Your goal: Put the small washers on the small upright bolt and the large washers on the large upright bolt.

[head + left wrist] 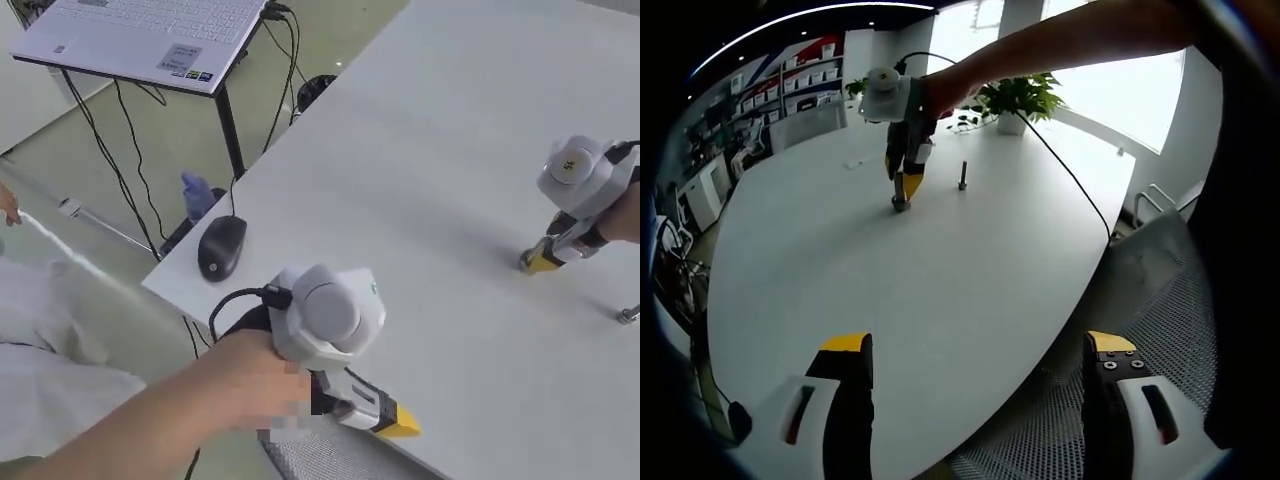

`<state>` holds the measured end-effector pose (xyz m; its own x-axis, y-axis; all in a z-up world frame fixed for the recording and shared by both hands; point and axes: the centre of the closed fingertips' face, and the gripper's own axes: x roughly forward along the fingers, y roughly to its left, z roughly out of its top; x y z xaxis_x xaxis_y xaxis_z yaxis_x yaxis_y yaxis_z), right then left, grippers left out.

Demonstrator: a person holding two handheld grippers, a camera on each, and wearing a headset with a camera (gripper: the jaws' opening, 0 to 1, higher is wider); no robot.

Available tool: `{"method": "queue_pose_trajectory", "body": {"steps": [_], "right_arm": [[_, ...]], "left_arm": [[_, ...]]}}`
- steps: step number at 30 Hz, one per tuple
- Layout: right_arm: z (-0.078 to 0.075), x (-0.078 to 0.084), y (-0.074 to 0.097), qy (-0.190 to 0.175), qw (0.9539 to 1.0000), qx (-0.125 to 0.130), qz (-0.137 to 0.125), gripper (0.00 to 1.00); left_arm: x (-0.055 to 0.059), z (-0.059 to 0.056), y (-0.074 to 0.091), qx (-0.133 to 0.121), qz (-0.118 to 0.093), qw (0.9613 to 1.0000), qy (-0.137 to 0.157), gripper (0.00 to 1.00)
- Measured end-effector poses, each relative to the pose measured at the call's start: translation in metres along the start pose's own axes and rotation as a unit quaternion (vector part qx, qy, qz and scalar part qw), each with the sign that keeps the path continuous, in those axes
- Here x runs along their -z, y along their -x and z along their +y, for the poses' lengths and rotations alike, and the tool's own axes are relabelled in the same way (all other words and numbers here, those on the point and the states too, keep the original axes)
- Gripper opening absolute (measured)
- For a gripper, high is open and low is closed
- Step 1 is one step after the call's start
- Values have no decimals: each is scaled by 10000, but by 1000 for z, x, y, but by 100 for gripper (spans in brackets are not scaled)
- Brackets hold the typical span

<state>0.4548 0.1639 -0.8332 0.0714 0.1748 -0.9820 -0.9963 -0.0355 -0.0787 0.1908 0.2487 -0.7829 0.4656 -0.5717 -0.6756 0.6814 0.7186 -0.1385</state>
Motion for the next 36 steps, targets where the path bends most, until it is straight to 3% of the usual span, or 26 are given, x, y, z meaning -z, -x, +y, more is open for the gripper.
{"method": "queue_pose_trajectory", "body": {"steps": [4, 7, 11, 16, 21, 23, 24, 29, 32, 36], "right_arm": [[0, -1, 12, 25, 9998, 94, -159, 43], [3, -9, 22, -184, 9987, 78, -472, 43], [2, -11, 30, -234, 9973, 193, -669, 44], [8, -8, 50, -420, 9934, 323, -1019, 46], [8, 8, 69, -616, 9888, 545, -1247, 50], [8, 13, 79, -766, 9847, 660, -1419, 51], [4, 20, 76, -867, 9820, 682, -1532, 52], [9, 29, 110, -1652, 9567, 806, -2256, 55], [7, 42, 119, -1769, 9492, 928, -2432, 55], [17, 57, 133, -2016, 9382, 1073, -2602, 56]], "left_arm": [[0, 0, 1, 1, 23, 10000, -45, 86], [-3, -1, 2, 15, -9, 10000, -55, 86], [-5, -3, 0, 44, -28, 10000, -46, 86], [-14, -5, -1, 71, -124, 9999, -67, 87], [-16, -6, -2, 89, -85, 9998, -144, 87], [-17, -6, -2, 90, -73, 9998, -178, 87], [-18, -6, -1, 83, -80, 9998, -184, 87], [-20, -5, 1, 70, -90, 9998, -176, 87], [-19, -5, 0, 68, -70, 9998, -171, 87], [-23, -2, 1, 26, -79, 9998, -194, 87]]}}
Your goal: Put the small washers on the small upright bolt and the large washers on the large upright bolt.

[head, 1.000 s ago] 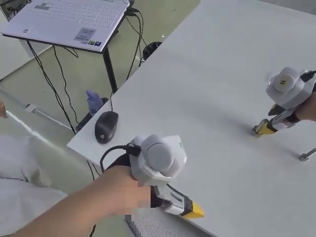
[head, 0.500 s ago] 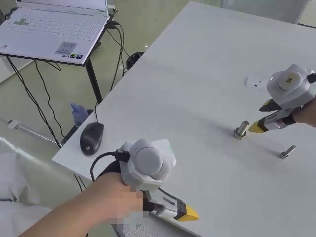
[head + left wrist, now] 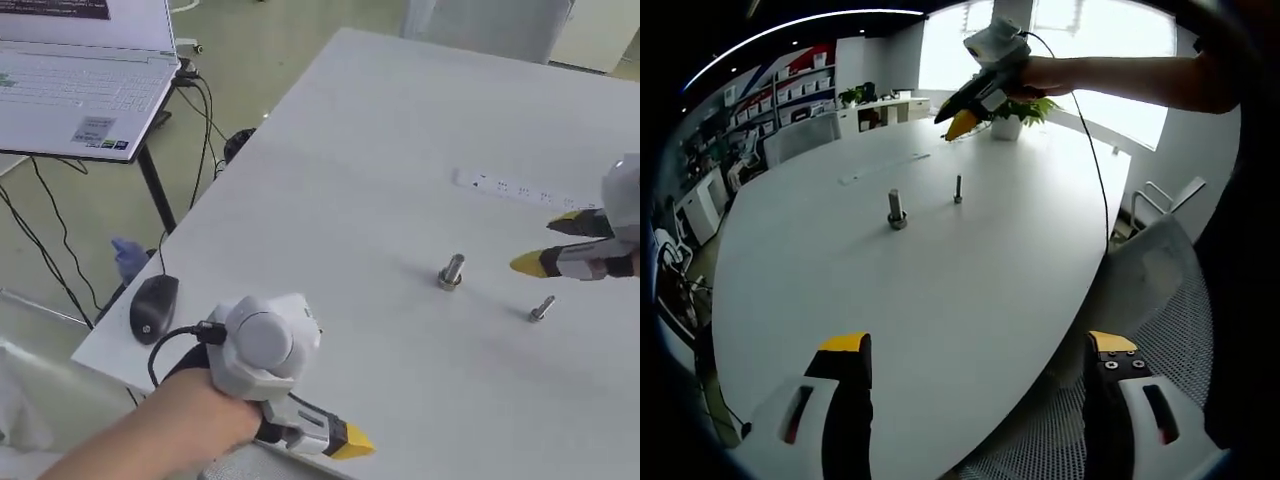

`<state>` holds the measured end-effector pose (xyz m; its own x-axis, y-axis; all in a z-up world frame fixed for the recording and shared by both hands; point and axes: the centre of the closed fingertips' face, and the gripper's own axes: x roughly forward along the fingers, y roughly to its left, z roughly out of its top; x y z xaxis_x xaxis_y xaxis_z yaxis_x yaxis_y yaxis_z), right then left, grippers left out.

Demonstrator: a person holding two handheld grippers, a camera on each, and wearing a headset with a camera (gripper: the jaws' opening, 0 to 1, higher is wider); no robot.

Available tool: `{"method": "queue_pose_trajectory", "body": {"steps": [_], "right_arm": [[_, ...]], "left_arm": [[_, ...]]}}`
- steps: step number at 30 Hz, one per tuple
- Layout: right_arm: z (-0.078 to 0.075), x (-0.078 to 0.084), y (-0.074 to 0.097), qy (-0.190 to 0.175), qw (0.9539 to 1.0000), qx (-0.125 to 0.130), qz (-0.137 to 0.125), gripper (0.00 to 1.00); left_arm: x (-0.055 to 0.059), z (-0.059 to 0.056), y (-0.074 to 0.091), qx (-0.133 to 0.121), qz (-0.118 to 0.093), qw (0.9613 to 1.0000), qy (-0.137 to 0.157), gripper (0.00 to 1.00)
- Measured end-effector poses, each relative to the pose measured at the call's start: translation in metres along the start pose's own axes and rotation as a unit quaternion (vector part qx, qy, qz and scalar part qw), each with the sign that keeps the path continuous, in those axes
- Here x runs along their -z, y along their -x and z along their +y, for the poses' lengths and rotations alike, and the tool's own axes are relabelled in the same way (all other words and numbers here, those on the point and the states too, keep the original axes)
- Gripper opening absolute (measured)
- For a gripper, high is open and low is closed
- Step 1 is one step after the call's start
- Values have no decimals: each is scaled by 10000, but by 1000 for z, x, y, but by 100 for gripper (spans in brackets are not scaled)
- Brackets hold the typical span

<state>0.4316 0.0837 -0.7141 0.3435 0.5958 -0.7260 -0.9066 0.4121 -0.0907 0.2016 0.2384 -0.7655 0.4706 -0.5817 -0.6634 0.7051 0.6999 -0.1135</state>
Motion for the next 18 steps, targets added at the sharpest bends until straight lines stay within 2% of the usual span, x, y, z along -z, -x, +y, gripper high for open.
{"method": "queue_pose_trajectory", "body": {"steps": [3, 6, 10, 14, 18], "right_arm": [[2, 7, 15, -118, 9998, 89, -115, 57], [3, 4, 33, -478, 9972, 258, -524, 58], [8, -1, 56, -539, 9926, 431, -1003, 58], [22, -1, 72, -615, 9887, 453, -1293, 61], [41, 10, 81, -742, 9850, 446, -1495, 67]], "left_arm": [[-5, 2, 0, -40, -2, 10000, -38, 87], [-9, 3, 1, -47, -92, 9999, 5, 88], [-11, 5, 3, -56, -119, 9999, -2, 87], [-15, 7, 7, -66, -241, 9997, 67, 88], [-17, 7, 7, -73, -299, 9995, 54, 88]]}}
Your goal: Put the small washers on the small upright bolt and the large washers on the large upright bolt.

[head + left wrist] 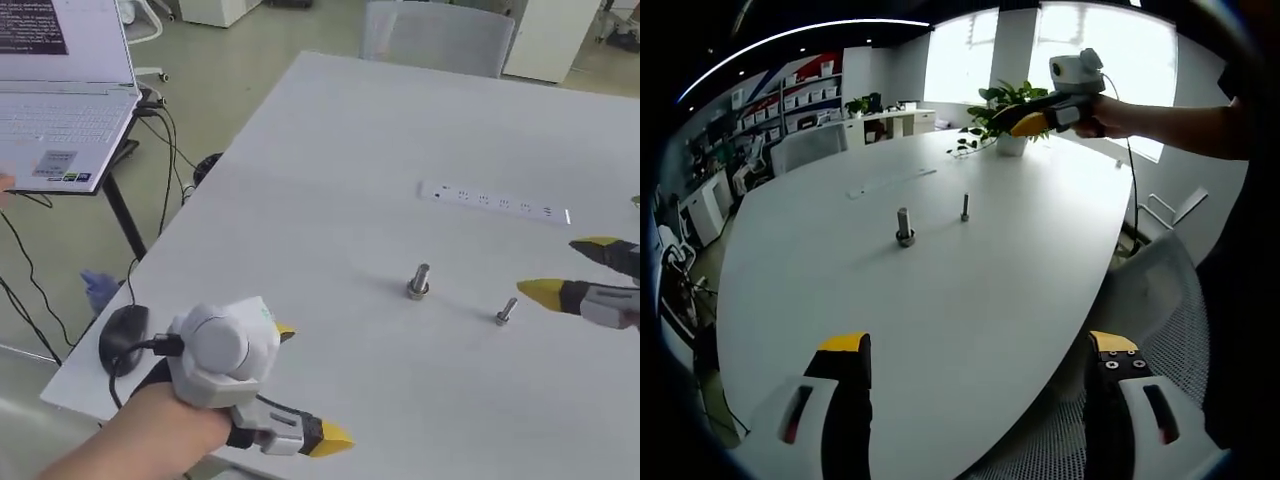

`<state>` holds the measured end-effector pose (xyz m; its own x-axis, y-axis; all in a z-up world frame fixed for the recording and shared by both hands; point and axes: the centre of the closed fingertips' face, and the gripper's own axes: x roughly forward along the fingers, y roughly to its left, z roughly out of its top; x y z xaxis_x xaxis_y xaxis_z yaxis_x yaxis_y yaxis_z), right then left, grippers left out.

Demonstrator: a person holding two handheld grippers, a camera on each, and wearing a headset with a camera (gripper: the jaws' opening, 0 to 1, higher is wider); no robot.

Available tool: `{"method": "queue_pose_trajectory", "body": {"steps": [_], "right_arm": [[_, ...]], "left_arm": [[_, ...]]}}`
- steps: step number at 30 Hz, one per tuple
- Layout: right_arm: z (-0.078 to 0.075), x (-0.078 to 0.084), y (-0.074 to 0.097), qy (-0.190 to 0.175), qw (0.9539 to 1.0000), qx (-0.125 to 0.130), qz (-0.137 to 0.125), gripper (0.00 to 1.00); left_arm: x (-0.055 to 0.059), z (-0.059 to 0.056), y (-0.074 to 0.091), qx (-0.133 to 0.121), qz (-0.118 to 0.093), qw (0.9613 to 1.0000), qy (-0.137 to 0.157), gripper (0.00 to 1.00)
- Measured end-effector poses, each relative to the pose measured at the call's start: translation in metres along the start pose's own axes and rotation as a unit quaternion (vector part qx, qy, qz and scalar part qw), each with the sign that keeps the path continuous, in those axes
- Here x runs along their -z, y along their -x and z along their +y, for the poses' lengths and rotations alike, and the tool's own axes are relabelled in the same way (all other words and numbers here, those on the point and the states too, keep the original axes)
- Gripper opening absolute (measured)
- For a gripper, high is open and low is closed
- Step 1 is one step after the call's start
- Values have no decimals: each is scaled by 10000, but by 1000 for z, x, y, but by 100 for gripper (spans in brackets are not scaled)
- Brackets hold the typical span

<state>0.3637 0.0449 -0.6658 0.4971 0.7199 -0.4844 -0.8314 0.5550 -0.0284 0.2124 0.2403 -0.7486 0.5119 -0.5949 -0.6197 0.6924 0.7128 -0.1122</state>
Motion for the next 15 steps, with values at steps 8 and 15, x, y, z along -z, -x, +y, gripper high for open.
{"method": "queue_pose_trajectory", "body": {"steps": [8, 15], "right_arm": [[26, 46, 20, -453, 9989, 113, 2, 73], [32, 79, 36, -590, 9972, 460, 49, 78]], "left_arm": [[-9, -3, 1, 57, -209, 9997, 101, 88], [-14, -5, 3, 17, -322, 9994, 133, 89]]}}
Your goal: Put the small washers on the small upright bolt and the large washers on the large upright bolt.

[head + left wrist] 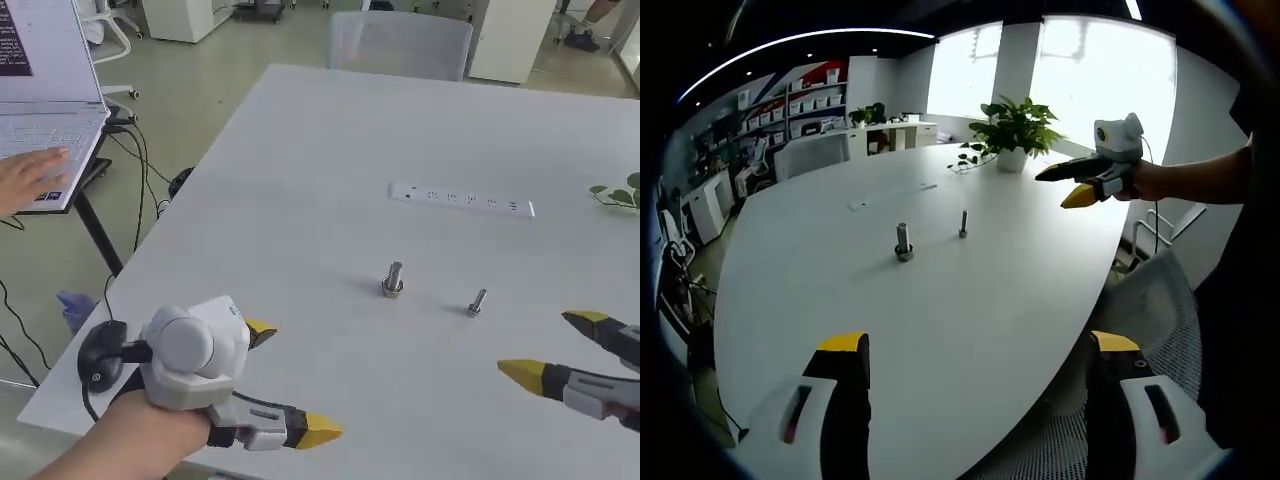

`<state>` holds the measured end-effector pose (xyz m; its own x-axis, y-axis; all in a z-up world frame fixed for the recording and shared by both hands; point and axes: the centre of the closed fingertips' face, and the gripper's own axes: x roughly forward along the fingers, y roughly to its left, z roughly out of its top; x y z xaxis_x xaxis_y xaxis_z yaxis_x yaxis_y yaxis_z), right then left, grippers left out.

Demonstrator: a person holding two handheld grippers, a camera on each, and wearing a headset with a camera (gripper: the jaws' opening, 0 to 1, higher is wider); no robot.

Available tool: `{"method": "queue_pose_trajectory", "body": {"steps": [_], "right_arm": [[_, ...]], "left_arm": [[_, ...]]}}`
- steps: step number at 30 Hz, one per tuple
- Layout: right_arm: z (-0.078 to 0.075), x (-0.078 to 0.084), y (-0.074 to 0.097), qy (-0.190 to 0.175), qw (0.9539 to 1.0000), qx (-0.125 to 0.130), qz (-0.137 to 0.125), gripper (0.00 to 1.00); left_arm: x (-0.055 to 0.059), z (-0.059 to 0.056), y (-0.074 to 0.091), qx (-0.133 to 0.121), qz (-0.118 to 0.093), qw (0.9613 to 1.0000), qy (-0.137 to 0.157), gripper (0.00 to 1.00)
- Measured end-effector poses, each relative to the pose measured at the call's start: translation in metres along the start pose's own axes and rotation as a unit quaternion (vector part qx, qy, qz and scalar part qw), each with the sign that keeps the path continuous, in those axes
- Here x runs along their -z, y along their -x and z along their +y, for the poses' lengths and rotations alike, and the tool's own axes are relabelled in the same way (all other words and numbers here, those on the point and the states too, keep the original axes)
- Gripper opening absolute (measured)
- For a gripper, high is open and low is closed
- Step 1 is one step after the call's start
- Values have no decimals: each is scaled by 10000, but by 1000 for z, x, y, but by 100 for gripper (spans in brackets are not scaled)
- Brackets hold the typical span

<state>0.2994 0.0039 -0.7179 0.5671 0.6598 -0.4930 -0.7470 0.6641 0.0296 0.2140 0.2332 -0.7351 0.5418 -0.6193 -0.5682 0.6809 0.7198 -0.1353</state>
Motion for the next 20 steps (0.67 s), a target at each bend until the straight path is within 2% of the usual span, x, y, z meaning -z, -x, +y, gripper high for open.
{"method": "queue_pose_trajectory", "body": {"steps": [2, 7, 11, 14, 20], "right_arm": [[2, 5, 4, -197, 9998, 17, -80, 80], [10, 26, 8, -280, 9996, 12, -8, 84], [13, 41, 3, -278, 9995, 79, 119, 85], [18, 46, 3, -357, 9993, 63, 132, 87], [22, 48, 8, -389, 9992, 55, 80, 90]], "left_arm": [[0, -1, 0, -5, -24, 10000, 44, 89], [-1, 0, 3, -64, -141, 9998, 161, 89], [4, -1, 4, -91, -80, 9999, 102, 89], [8, -2, 3, -110, -78, 9998, 143, 90], [12, 1, 1, -173, -113, 9995, 220, 90]]}}
